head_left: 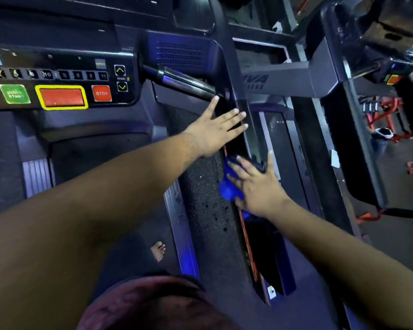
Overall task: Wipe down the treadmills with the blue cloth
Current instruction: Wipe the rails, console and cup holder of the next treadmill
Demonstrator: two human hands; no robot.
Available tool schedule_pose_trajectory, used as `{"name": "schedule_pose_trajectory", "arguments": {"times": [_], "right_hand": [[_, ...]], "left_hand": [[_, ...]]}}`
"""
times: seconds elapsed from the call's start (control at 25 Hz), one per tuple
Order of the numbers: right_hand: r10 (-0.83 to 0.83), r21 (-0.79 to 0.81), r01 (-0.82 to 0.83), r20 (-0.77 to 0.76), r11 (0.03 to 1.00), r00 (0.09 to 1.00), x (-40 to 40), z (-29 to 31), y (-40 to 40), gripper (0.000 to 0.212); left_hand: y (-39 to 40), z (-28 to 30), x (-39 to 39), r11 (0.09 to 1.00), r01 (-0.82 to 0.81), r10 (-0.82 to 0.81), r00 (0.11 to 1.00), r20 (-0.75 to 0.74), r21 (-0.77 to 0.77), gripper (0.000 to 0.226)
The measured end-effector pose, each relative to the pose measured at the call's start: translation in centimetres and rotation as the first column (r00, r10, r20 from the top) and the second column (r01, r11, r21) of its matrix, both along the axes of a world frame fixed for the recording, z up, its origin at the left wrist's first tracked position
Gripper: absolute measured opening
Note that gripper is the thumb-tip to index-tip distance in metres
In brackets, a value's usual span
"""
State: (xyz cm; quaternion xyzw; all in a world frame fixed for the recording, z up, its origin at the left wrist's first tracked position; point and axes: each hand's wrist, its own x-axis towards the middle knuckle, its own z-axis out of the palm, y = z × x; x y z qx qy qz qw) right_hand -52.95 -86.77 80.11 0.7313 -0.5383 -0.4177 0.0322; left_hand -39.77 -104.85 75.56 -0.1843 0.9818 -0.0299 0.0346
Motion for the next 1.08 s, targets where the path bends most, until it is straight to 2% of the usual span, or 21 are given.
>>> {"name": "schedule_pose_trajectory", "arguments": {"times": [0.08, 0.2, 0.28, 0.36, 0.44, 0.52, 0.64, 0.88, 1.0, 1.08], "right_hand": [[-0.123, -0.073, 0.125, 0.036, 0.989, 0.992, 0.2, -1.0, 0.3, 0.065], [-0.130, -0.034, 0.133, 0.071, 0.991, 0.989, 0.5, -1.6, 8.0, 0.058], [-0.146, -0.076, 0.163, 0.196, 0.984, 0.970, 0.2, -0.7, 15.3, 0.060], [-0.222, -0.164, 0.295, 0.358, 0.941, 0.907, -0.4, 0.1, 20.3, 0.068], [-0.297, -0.205, 0.428, 0.465, 0.880, 0.834, -0.8, 0.4, 19.4, 0.075], [-0.329, -0.230, 0.521, 0.555, 0.822, 0.764, -0.7, 0.0, 15.0, 0.078], [-0.408, -0.213, 0.633, 0.606, 0.744, 0.683, -0.5, -0.5, 12.7, 0.080], [-0.462, -0.240, 0.722, 0.631, 0.649, 0.624, 0.2, -1.3, 23.3, 0.080], [-0.522, -0.266, 0.780, 0.616, 0.567, 0.589, 0.0, -1.3, 18.2, 0.078], [-0.533, -0.308, 0.780, 0.591, 0.545, 0.606, 0.4, -1.7, 14.9, 0.080]], "left_hand": [[1.6, 0.2, 0.3, 0.997, -0.056, 0.056, 0.998, 0.009, 0.044, 0.091], [5.2, 0.3, 0.9, 0.990, -0.090, 0.087, 0.996, 0.027, 0.107, 0.095], [8.3, 0.5, 1.2, 0.986, -0.082, 0.079, 0.997, 0.026, 0.144, 0.096], [11.4, 0.8, 1.3, 0.982, -0.071, 0.064, 0.997, 0.043, 0.176, 0.096], [13.6, 1.0, 1.1, 0.979, -0.086, 0.073, 0.995, 0.074, 0.184, 0.098], [14.6, 1.4, 0.7, 0.971, -0.133, 0.119, 0.990, 0.080, 0.201, 0.097], [14.7, 2.8, 0.0, 0.952, -0.161, 0.145, 0.986, 0.080, 0.261, 0.092], [16.7, 2.4, -0.4, 0.958, -0.047, 0.029, 0.997, 0.065, 0.284, 0.097], [17.9, 1.6, -0.4, 0.940, -0.067, 0.063, 0.998, 0.023, 0.336, 0.098], [18.3, 1.0, 0.0, 0.929, -0.086, 0.099, 0.995, -0.019, 0.359, 0.097]]}}
